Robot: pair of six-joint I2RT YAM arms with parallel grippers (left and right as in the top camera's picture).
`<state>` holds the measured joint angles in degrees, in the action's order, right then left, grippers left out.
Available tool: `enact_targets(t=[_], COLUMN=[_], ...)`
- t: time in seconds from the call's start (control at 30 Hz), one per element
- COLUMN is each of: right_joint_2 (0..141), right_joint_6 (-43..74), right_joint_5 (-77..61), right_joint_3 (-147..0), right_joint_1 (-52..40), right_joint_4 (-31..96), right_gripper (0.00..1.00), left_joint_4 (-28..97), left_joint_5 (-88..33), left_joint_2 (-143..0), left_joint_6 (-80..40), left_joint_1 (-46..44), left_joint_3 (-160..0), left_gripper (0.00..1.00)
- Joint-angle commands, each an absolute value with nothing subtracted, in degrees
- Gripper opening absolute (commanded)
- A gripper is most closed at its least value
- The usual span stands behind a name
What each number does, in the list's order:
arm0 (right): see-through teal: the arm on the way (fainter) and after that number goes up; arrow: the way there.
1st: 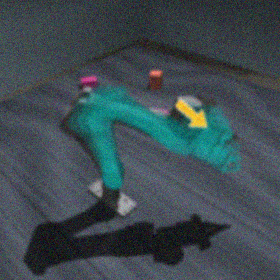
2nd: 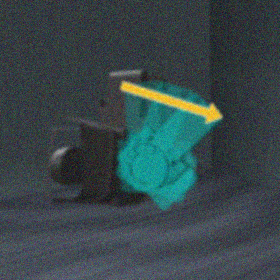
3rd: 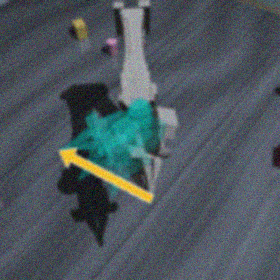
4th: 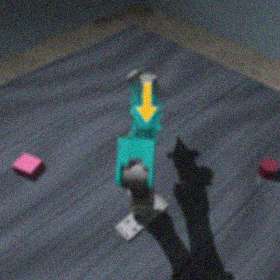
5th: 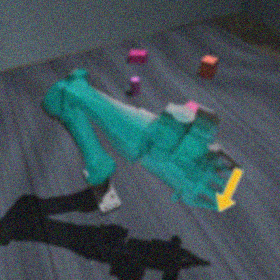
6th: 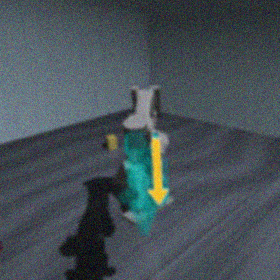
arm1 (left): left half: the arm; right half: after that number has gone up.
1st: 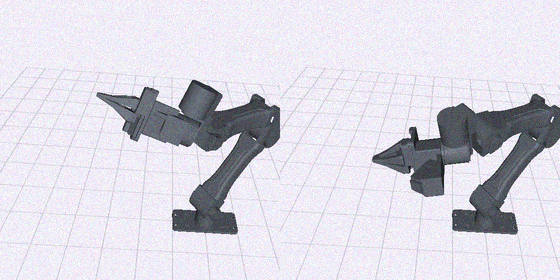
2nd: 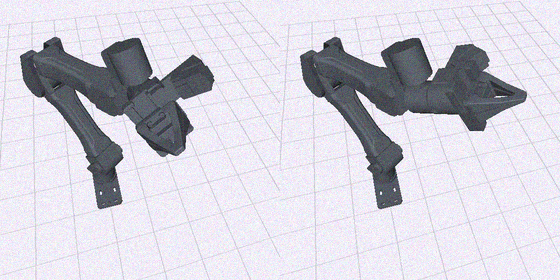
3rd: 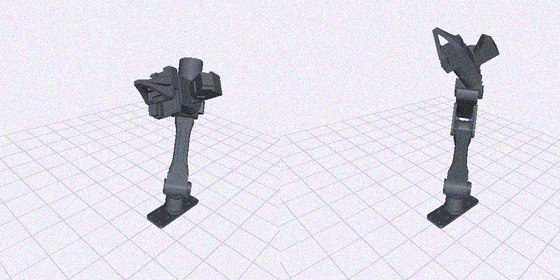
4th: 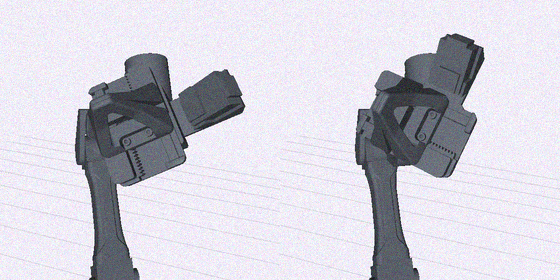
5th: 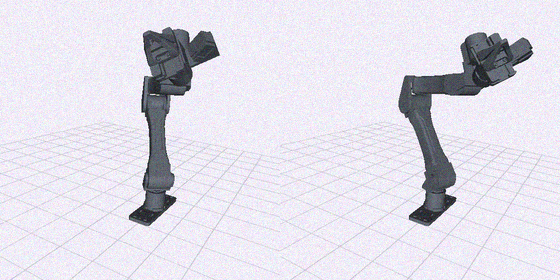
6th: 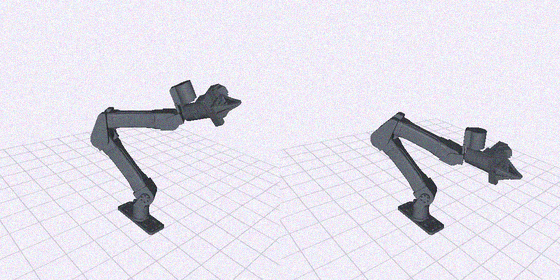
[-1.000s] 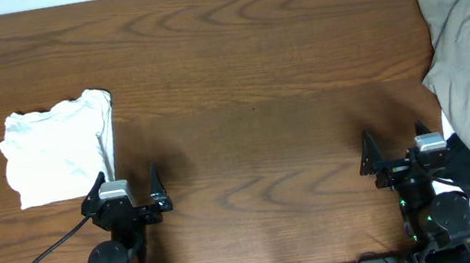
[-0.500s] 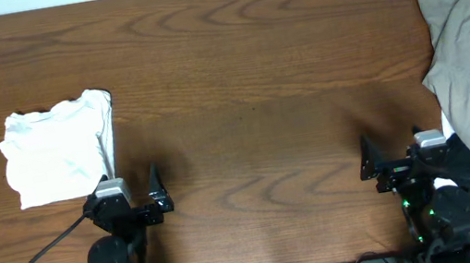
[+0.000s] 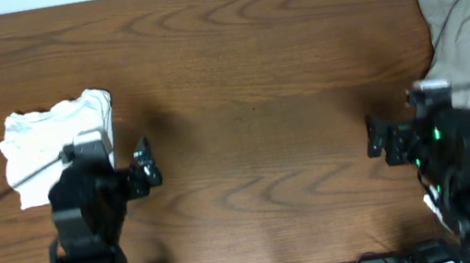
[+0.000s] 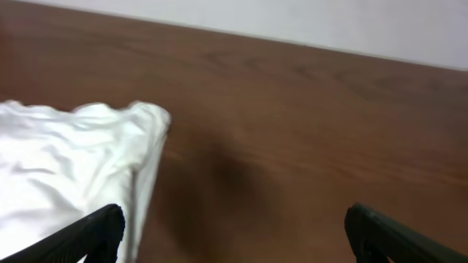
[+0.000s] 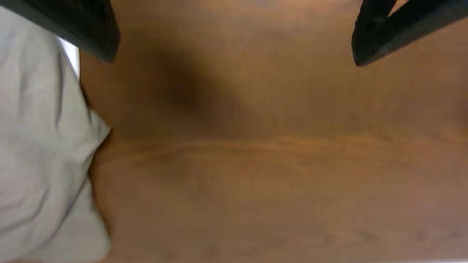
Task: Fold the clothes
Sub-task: 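Reach the right gripper into the clothing pile and grasp the khaki shorts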
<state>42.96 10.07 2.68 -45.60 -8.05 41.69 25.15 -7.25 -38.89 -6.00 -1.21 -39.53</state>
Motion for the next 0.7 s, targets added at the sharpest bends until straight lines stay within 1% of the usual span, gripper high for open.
enact_targets(t=[0.0,0.13,0.23,0.4,0.47,0.6,0.67], right_joint_2=[48.4,51.8,53.2,55.4,57.4,63.5,67.0], right_joint_6=[9.8,10.9,13.9,13.6,13.2,11.5,12.1], right_joint_5=[-0.3,4.3,8.2,8.5,8.2,4.4,3.8], right_joint_3=[-52.1,-55.0,-55.9,-58.3,-58.7,-58.7,-58.7], right_joint_1=[-7.5,-6.7,-2.6,14.4,24.2,39.8,45.7], right_joint_4=[45.7,47.6,48.7,48.8,47.0,44.4,44.2], right_gripper=[0.99,0.99,0.99,0.99,0.99,0.99,0.99], left_joint_4=[26.4,26.6,27.5,27.8,27.8,27.8,27.8], left_joint_5=[-13.6,-14.6,-14.6,-14.6,-14.5,-14.5,-14.6], left_joint_2=[-43.6,-45.3,-44.5,-44.1,-44.3,-45.2,-45.7], left_joint_6=[-5.7,-6.6,-6.5,-6.5,-6.5,-6.5,-6.6], left_joint_1=[-1.0,-1.0,-1.0,-1.0,-1.0,-1.0,-1.0], left_joint_3=[-44.7,-46.1,-46.1,-46.1,-46.1,-46.1,-46.1], left_gripper=[0.98,0.98,0.98,0.98,0.98,0.98,0.98])
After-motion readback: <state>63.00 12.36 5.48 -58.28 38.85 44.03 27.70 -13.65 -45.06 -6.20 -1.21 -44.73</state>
